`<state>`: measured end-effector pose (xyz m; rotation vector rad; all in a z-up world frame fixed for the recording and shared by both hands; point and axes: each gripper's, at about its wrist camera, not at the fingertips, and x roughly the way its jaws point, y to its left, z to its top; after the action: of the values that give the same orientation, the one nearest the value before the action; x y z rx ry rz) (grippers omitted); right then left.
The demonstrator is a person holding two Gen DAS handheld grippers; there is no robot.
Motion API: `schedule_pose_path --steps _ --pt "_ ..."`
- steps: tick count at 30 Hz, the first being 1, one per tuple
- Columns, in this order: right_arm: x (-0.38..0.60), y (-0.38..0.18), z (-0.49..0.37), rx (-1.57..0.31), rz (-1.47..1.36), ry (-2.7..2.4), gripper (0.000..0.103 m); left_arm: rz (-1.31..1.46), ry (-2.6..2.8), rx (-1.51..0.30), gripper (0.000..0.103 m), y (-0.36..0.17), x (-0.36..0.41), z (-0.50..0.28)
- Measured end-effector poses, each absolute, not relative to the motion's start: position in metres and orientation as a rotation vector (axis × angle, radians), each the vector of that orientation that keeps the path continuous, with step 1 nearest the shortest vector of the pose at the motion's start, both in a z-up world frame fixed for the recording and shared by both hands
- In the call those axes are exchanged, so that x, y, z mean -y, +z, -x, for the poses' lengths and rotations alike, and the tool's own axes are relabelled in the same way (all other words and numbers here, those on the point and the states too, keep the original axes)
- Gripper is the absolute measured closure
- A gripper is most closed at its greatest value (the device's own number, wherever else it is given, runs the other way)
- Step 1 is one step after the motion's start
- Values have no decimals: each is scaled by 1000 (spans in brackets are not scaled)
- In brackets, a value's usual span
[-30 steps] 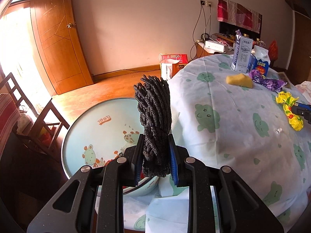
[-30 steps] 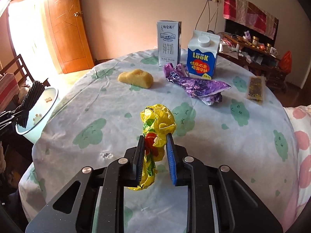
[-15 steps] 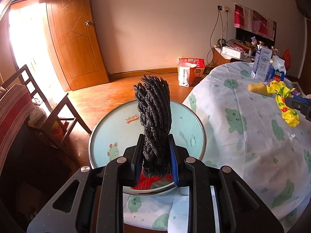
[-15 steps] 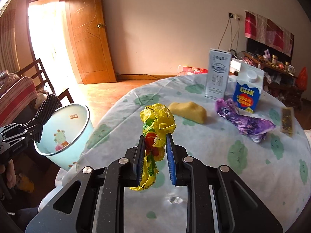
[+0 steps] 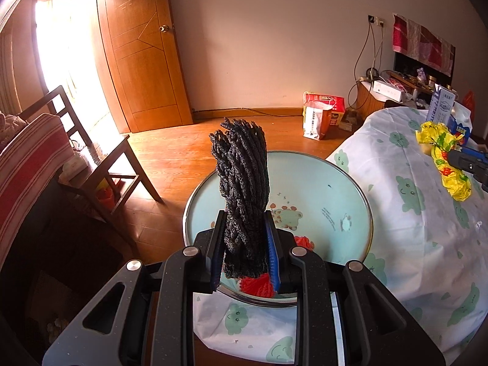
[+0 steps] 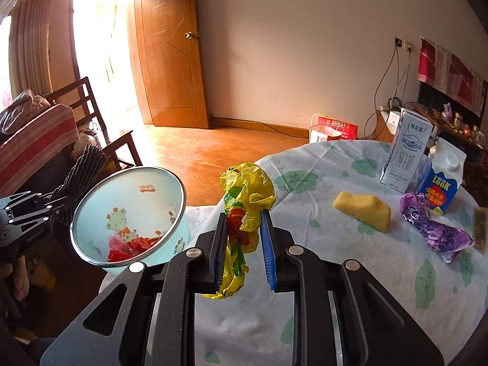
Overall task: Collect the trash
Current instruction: 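Carry the black scrubber and yellow wrapper toward the bin with both grippers, then hold the black scrubber and yellow wrapper over the light-blue bin with both grippers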
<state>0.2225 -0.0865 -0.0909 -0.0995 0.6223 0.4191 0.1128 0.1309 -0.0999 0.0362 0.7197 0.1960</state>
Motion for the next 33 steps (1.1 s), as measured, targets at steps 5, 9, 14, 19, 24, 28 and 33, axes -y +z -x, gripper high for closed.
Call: schedule_pose_path --steps 5,9,14,19,24,28,33 --pt "74 -91 -227 -624 116 436 81 -31 211 -724 80 -102 -139 -115" --pt "66 -91 -229 -622 130 451 81 -24 228 -728 80 -103 -145 -116" --pt "55 -92 -233 -623 139 466 81 -18 244 -730 80 -104 -153 -117" --pt "42 -95 -236 -631 152 480 81 -12 255 -732 80 -103 -160 -118" --pt "30 -97 -238 -637 165 495 81 -7 261 -730 80 -102 -164 -117" --pt "22 -98 -239 -639 175 506 81 -3 265 -728 80 -100 -166 -117" --pt "13 -99 -239 -640 182 520 81 1 269 -726 80 -99 -169 -116"
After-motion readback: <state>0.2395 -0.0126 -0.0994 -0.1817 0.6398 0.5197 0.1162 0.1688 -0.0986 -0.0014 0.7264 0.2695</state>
